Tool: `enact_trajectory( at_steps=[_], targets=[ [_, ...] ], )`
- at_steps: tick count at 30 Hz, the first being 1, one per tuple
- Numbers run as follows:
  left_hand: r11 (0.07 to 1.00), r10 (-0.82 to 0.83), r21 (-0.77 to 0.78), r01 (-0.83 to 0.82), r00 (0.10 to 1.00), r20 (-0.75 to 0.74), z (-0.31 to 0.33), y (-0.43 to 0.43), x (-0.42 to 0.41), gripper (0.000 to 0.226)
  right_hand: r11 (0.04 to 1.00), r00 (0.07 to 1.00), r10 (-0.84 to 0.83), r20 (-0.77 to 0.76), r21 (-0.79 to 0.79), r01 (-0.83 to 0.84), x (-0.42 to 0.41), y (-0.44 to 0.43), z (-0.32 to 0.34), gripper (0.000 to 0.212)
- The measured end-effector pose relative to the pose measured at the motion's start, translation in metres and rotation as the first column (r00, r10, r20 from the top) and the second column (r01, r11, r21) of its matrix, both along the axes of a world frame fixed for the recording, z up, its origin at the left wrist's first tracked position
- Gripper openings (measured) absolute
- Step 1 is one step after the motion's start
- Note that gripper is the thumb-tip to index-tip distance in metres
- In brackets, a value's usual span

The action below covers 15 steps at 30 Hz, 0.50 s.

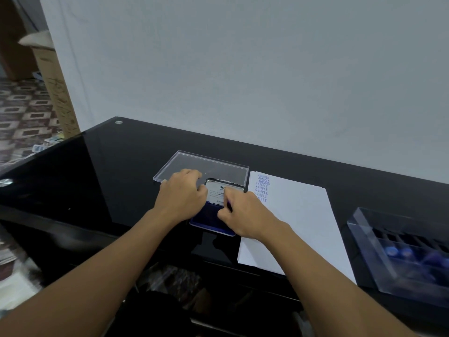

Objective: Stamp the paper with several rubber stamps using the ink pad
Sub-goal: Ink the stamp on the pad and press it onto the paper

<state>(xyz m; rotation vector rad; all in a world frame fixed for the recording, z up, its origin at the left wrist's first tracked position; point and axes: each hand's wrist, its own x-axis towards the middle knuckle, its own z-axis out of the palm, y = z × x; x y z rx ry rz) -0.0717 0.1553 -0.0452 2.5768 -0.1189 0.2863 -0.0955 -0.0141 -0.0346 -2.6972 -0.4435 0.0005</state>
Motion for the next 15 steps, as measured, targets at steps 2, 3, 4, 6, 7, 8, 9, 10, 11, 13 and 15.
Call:
enact_trajectory(
  at_steps=[2,3,4,6,7,8,9,10,11,13,15],
  targets=[
    [1.000,-0.023,-0.001,0.023,1.000,0.004,0.002,-0.003,0.003,0.040,1.000,1.000,0.007,-0.003,0.000,-0.007,0.001,0.000,0.000,0.012],
    [1.000,-0.031,0.003,0.031,1.000,0.002,0.003,-0.005,0.004,0.040,1.000,1.000,0.010,-0.006,0.008,-0.010,0.002,-0.001,0.000,0.013],
    [0.999,-0.038,0.007,0.038,0.999,0.001,0.004,-0.006,0.006,0.040,1.000,1.000,0.008,-0.008,0.029,-0.008,0.003,-0.002,0.002,0.014],
    [0.999,-0.054,0.004,0.054,0.999,-0.004,0.008,-0.010,0.011,0.040,0.990,0.999,-0.049,0.008,0.134,0.047,0.007,-0.009,0.009,0.016],
    [0.998,-0.064,0.000,0.064,0.998,-0.010,0.011,-0.012,0.013,0.041,0.973,0.995,-0.101,0.026,0.210,0.093,0.010,-0.014,0.015,0.015],
    [0.997,-0.075,-0.005,0.075,0.997,-0.015,0.015,-0.015,0.016,0.042,0.950,0.988,-0.151,0.042,0.282,0.133,0.013,-0.020,0.022,0.014],
    [0.996,-0.086,-0.008,0.086,0.996,-0.019,0.019,-0.018,0.018,0.043,0.927,0.981,-0.190,0.048,0.338,0.163,0.017,-0.027,0.029,0.013],
    [0.995,-0.097,-0.012,0.097,0.995,-0.022,0.023,-0.021,0.021,0.043,0.910,0.976,-0.212,0.041,0.371,0.182,0.019,-0.034,0.037,0.010],
    [0.994,-0.110,-0.021,0.110,0.994,-0.025,0.028,-0.025,0.023,0.043,0.903,0.975,-0.222,0.030,0.383,0.194,0.021,-0.040,0.044,0.007],
    [0.988,-0.147,-0.044,0.146,0.989,-0.027,0.036,-0.033,0.029,0.041,0.913,0.974,-0.225,0.020,0.355,0.203,0.024,-0.051,0.055,0.002],
    [0.981,-0.188,-0.059,0.186,0.982,-0.030,0.043,-0.043,0.035,0.038,0.931,0.973,-0.231,0.017,0.295,0.216,0.028,-0.061,0.062,0.005]
  ],
)
